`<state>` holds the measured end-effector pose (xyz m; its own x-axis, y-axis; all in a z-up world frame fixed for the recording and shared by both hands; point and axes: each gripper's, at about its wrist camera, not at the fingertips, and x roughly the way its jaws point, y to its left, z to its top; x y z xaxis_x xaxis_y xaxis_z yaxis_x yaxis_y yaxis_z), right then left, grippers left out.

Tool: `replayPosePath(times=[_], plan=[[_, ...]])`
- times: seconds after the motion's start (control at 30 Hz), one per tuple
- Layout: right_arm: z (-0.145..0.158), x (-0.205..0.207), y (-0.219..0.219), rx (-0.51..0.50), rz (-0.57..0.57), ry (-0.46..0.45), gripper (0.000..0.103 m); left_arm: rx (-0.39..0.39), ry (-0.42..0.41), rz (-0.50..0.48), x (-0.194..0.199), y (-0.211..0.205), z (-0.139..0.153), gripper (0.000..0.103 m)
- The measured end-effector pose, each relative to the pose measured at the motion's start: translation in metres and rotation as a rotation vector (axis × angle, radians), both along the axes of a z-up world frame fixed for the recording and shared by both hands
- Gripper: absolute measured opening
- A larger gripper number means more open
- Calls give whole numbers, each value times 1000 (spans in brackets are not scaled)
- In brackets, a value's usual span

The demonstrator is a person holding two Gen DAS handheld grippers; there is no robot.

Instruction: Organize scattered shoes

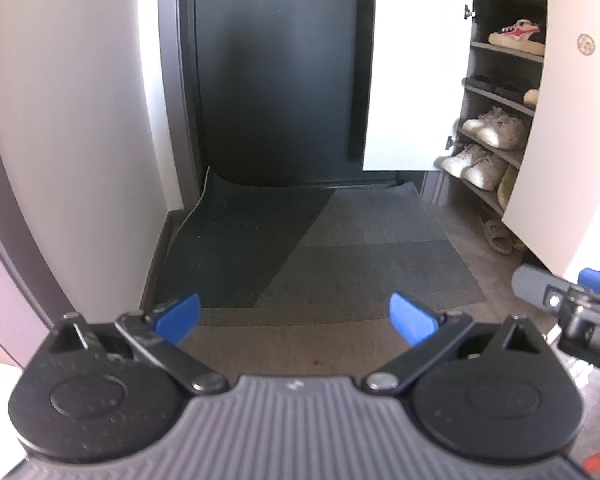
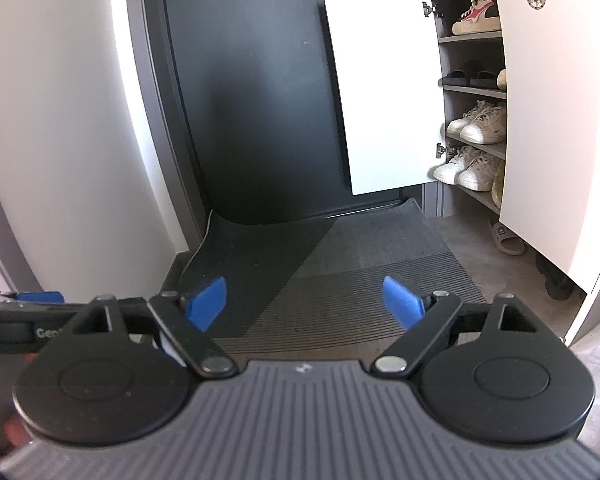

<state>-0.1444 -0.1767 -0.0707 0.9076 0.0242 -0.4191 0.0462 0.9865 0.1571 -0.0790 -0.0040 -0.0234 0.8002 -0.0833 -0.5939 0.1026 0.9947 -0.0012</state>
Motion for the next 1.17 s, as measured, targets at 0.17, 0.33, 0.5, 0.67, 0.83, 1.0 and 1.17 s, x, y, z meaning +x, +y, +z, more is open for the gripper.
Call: replayPosePath(times=[0.17,0.33,0.5,0.67,0.83,1.0,1.17], plan=[[0,0,1,-19,-37,12,88,5,-17,8,-1,-3,1,103],[1,-3,1,-23,-32,6,88,-2,-25,2,-3,-5,2,103],[0,-4,2,-28,-35,7,88,0,-30,4,-4,-5,2,103],[0,-10,-1,-26,-24,8,88,-7,-28,1,-4,-6,2,103],[0,-11,0,-32,-24,11,88,-17,-23,3,-4,-3,2,103],[0,-11,-1,-30,-37,16,88,-32,-30,38,-4,2,3,103],[0,-12,1,-33,-23,23,88,-33,-55,57,-6,4,5,103]])
